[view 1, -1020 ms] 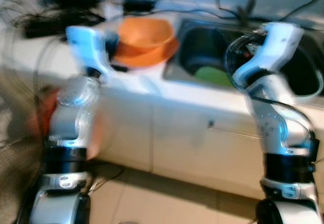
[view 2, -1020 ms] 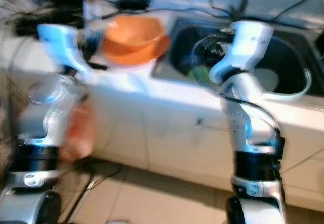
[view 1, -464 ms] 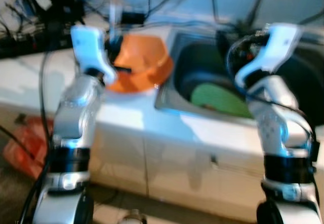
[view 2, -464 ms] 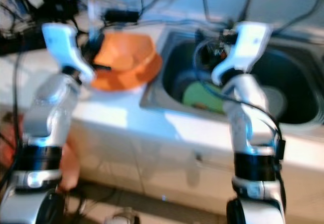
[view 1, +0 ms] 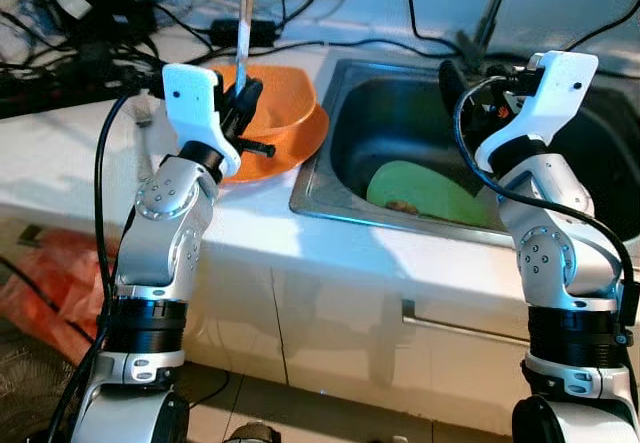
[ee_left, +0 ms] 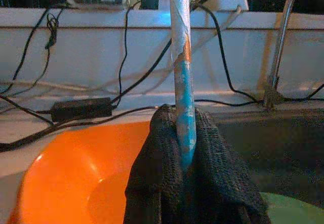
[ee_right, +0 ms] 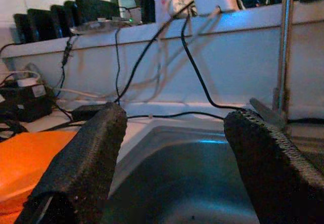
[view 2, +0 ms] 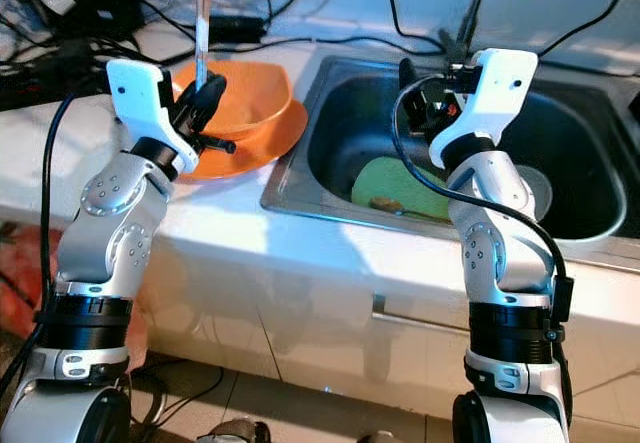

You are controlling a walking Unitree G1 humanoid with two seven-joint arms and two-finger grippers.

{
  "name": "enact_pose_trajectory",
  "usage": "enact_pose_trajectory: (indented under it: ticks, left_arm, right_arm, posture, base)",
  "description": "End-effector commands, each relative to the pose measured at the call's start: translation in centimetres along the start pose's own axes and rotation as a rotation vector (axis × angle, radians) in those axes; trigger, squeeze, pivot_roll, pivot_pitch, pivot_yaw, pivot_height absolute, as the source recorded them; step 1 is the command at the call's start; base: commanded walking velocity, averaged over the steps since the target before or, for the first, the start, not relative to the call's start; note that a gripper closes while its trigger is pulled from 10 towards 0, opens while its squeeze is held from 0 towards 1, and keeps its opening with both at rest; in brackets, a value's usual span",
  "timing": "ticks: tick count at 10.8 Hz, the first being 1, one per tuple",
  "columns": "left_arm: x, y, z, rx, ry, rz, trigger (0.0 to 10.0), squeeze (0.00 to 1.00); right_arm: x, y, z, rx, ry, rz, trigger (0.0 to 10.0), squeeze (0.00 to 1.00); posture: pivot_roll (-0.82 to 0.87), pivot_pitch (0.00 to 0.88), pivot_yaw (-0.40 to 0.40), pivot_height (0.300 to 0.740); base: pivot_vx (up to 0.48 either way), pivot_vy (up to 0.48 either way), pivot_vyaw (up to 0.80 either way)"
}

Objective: Kitchen organization

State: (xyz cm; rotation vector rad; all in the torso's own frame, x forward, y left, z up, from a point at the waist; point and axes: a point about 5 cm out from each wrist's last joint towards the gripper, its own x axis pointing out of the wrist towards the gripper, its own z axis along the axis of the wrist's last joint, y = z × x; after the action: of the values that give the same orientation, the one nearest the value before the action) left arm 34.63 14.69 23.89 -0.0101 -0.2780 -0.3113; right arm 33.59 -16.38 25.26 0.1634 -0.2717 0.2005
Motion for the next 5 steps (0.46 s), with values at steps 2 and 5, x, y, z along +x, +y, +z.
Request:
enact_pose_trajectory:
  ticks: [2,5]
  left_arm:
    - [0.12,-0.2,0.38,0.026,-0.007,-0.016,0.5,0.0]
    - [0.07,-0.12,0.35,0.022,-0.008,-0.013,0.4,0.0]
  right_arm:
    - [0.03,0.13,0.33,-0.005,-0.013,0.003,10.0,0.0]
    - [0.07,0.15,0.3,-0.005,-0.011,0.004,10.0,0.0]
  posture:
    - [0.1,0.093,0.0,0.74]
    - [0.1,0.094,-0.002,0.74]
  base:
    - [0.0,0.0,0.0]
    - [0.0,0.0,0.0]
